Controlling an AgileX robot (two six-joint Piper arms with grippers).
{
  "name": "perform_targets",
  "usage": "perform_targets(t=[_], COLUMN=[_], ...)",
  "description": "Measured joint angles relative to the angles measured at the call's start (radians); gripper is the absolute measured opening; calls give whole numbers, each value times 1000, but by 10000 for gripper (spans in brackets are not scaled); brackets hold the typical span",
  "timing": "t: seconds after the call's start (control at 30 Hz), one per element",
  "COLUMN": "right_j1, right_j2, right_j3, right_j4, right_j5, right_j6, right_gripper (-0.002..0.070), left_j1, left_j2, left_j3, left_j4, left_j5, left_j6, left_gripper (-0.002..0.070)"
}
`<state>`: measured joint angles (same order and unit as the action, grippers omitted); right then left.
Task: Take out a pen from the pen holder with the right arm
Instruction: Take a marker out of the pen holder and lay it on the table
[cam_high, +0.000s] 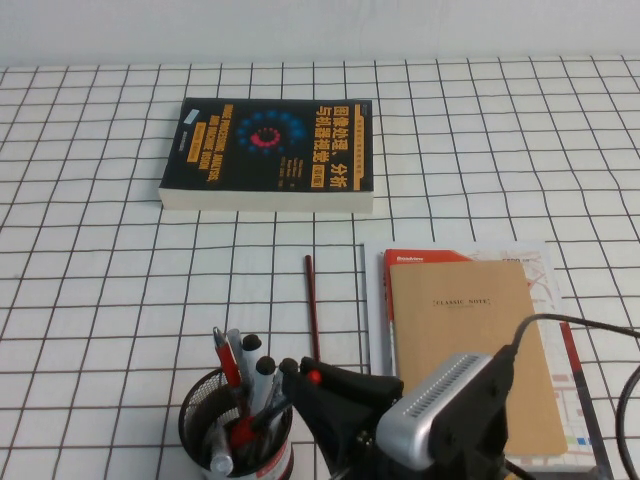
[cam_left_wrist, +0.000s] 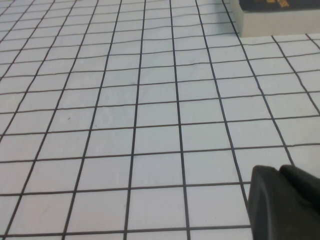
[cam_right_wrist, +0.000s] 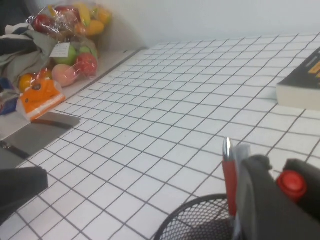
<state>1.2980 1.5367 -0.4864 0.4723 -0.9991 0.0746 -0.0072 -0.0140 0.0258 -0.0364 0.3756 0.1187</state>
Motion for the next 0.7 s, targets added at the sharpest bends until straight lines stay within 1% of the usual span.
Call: perform_targets(t=[0.2, 0.47, 0.57, 0.7], right_j1=[0, 0, 0, 0], right_j2=[-122, -295, -360, -425], right_j3=[0, -3, -35, -109], right_j4=[58, 90, 179, 399], right_j5=[109, 196, 300, 390], right_j6=[-86, -139, -267, -585], right_gripper=[61, 61, 60, 60], left_j1=[0, 0, 0, 0], left_j2=[0, 0, 0, 0], left_j3=[0, 0, 0, 0], left_j4=[0, 0, 0, 0], left_j5=[0, 0, 0, 0], left_j6=[0, 0, 0, 0], left_gripper=[-4, -4, -4, -4])
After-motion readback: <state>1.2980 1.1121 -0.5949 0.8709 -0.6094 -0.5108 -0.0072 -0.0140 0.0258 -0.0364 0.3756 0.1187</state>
